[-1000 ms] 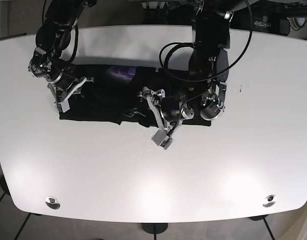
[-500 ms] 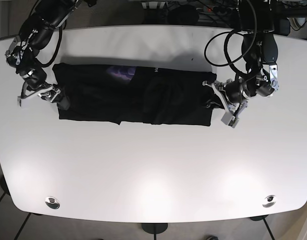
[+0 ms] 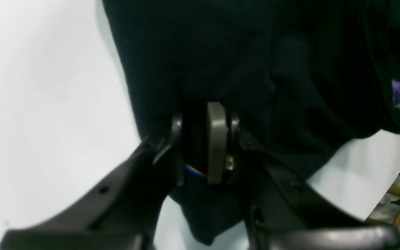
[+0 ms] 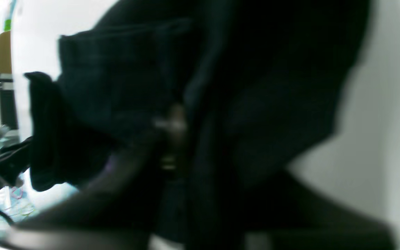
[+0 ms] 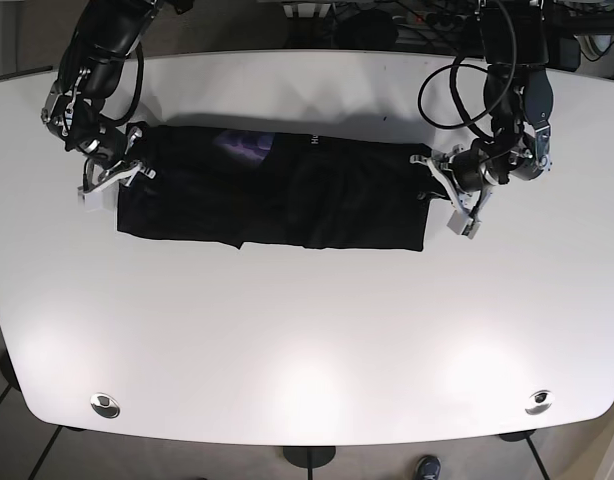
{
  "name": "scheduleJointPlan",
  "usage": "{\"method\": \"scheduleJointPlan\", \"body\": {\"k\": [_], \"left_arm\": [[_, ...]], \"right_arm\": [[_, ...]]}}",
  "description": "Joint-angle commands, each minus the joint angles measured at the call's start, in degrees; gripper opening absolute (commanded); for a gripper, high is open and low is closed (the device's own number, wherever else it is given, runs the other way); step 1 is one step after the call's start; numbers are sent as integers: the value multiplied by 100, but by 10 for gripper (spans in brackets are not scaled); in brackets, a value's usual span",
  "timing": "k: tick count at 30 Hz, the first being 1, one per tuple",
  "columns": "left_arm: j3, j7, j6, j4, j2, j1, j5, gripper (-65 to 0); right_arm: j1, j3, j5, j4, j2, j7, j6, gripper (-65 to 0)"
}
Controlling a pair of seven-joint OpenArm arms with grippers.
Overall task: Fold the T-shirt properly
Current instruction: 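Fold the black strip in half, bringing both gripped ends together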
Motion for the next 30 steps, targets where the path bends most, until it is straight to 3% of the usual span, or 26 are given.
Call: {"method": "scheduleJointPlan", "body": {"k": [1,7,12,18,23,26,30], "left_arm": [[27,-61,-37,68,72,-58,-96,-569],[282,-61,-1,68,432,21,-96,-569],[739,-307,-1,-152,828,-14,-87,-569],[1126,-500,95,-380,1153,-172,-87,-569],[1223,-500,429,-380,1153,-181,-105,-569],[1223,-500,429,-371,1153,-181,-140,-569],[1223,-500,421,-371,1153,-181,-131,-569]], "right_arm": [[152,12,-138,365,76,86,51,-623],[-77,-50,-411,2616,15,-459,51,-631],[-85,-516,-393,3706,-284,-802,51,-631],[-68,-1448,-244,3767,-803,-819,59,-631],[-68,-2432,-973,3750,-1181,-652,59,-631],[-68,-2986,-1474,3451,-1225,-178,59,-629],[134,-3487,-1589,2642,-1216,280,59,-629]]}}
